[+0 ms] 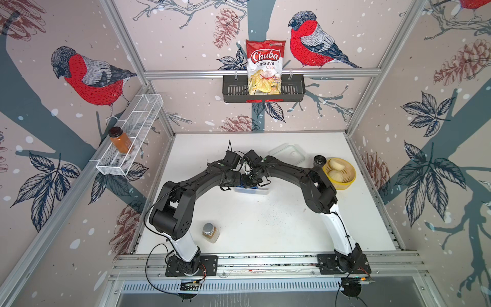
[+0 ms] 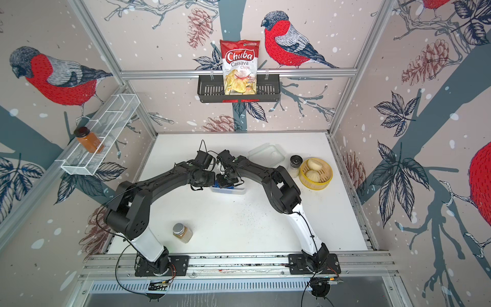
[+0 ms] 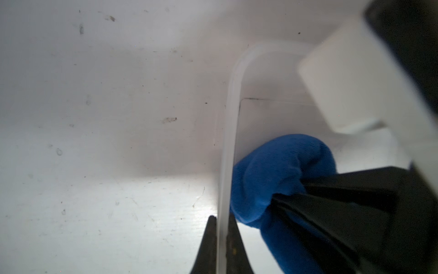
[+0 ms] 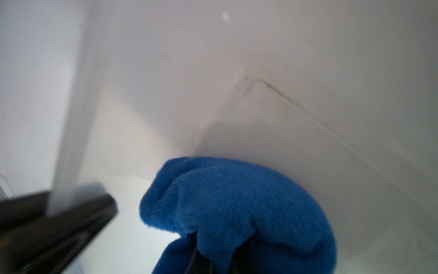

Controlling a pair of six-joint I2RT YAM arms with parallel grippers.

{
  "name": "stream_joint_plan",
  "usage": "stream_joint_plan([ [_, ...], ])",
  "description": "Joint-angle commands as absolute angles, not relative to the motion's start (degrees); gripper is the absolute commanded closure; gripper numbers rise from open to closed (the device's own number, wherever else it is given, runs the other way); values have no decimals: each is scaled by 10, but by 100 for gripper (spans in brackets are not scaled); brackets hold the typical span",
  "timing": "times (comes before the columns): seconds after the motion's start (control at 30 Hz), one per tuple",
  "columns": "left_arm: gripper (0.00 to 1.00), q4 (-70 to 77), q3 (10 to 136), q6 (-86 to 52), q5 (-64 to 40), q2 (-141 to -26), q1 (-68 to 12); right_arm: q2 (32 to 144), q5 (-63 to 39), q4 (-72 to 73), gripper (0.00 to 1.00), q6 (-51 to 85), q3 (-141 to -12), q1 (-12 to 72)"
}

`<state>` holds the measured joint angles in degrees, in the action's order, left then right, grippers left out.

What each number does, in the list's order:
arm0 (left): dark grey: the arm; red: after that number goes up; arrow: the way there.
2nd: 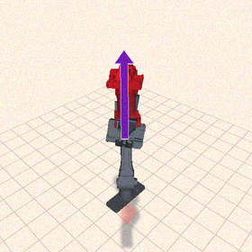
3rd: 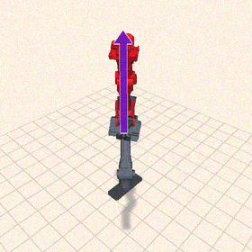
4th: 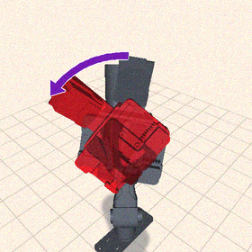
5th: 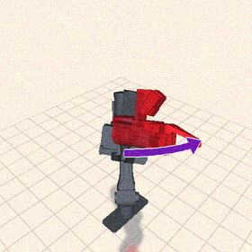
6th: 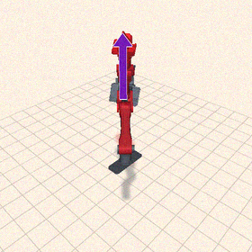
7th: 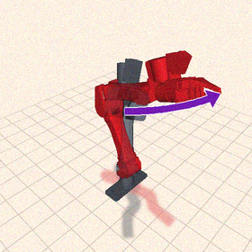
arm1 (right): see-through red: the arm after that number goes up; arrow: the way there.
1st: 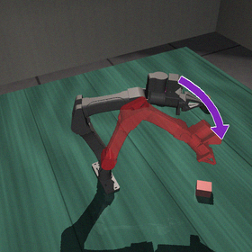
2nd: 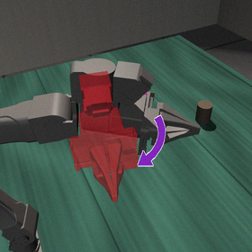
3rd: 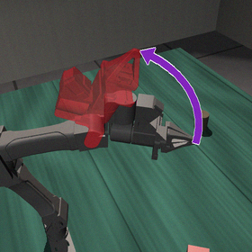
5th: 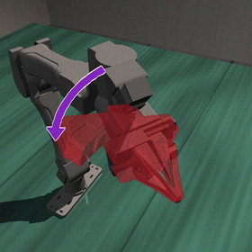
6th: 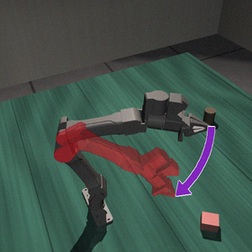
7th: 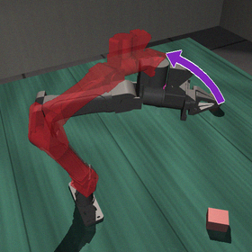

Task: Wipe the insides of the lunch boxes
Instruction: Wipe the dirt inside the lunch box.

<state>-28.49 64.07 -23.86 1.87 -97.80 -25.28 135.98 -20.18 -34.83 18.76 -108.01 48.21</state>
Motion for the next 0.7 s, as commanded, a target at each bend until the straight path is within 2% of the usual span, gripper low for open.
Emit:
stream_joint_plan([
  [0.0, 100, -267, 638, -256, 0, -978, -255, 1413, -208, -408, 100, 209, -1130, 487],
  [0.17, 100, -263, 628, -259, -3, -976, -256, 1460, -143, -403, 100, 246, -1224, 476],
  [0.33, 100, -261, 613, -260, -1, -965, -257, 1460, -83, -344, 100, 287, -1217, 448],
  [0.5, 100, -260, 599, -262, 0, -962, -257, 1460, 11, -345, 100, 275, -1245, 427],
  [0.67, 100, -260, 601, -265, 4, -968, -257, 1455, 113, -406, 100, 227, -1261, 415],
])
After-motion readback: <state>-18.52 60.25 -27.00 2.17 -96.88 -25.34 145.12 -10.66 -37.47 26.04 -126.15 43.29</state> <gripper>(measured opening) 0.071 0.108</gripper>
